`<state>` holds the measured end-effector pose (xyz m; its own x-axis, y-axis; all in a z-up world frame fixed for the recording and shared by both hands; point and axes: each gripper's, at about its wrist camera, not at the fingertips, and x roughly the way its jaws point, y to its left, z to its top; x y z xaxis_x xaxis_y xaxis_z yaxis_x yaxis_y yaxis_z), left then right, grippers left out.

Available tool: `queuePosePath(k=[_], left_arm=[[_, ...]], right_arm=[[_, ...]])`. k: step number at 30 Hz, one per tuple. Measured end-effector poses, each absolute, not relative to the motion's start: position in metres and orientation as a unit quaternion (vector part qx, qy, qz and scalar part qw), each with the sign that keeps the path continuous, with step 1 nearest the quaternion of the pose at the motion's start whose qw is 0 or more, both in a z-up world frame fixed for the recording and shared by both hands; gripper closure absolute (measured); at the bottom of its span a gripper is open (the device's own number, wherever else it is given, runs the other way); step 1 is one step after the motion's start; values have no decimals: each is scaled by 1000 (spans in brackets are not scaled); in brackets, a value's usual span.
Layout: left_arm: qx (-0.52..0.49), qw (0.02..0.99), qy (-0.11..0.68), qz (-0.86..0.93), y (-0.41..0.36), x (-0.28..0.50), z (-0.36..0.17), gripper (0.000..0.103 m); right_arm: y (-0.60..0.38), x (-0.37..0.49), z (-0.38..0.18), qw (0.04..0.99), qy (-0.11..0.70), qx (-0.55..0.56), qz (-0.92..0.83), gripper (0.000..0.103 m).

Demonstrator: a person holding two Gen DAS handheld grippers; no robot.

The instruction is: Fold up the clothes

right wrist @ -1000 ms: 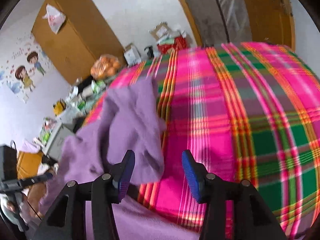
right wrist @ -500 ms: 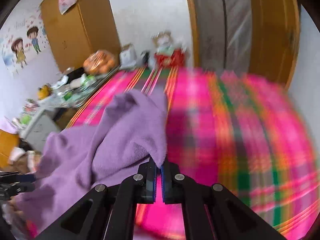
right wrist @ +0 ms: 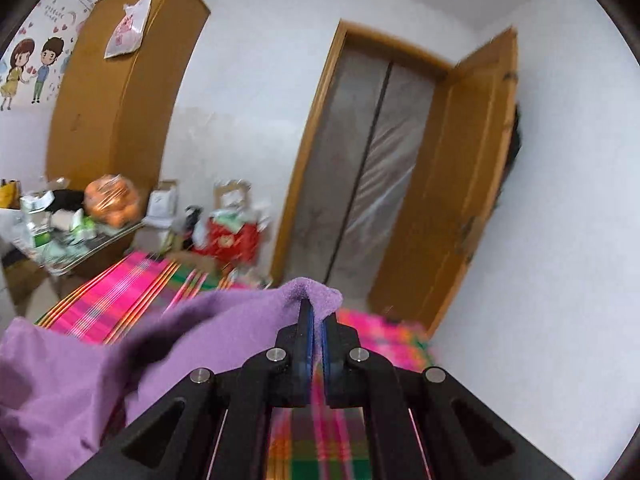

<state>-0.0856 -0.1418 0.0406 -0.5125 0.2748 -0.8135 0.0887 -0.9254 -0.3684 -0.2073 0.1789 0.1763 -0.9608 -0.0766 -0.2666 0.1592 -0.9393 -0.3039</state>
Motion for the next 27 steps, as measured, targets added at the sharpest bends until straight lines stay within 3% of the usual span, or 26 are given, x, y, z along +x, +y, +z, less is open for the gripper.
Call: queuePosePath(k=[4,8,15,19,20,22,23,24,27], left_arm=[[-494,52,-186,848,-143,-86,38,52],[-494,53,-188,847,-144,-85,39,52],[-497,58,-189,845,-142,-86,39,52],[-499,59,-187,844,-140,-86,38,52],[-500,59,-186,844,-140,-86,37,52],[-501,57,-186,843,-139,-86,37,52],[-501,57,-186,844,-139,-86,37,52],[-500,56,-185,844,-139,-86,37,52],[-500,55,-186,844,-140,-86,37,52]], right_arm=[[164,-188,174,80,208,95,-970,99],[162,-172,129,140,237,177,-945,97],[203,-138,44,207,178,365,-890,97],[217,-126,29,234,168,392,-874,97],[220,-130,33,231,157,386,-879,96],[229,-139,47,224,125,366,-895,80],[233,-145,57,222,106,352,-903,62],[235,-151,65,223,92,339,-909,52],[233,-164,92,241,77,297,-921,52]])
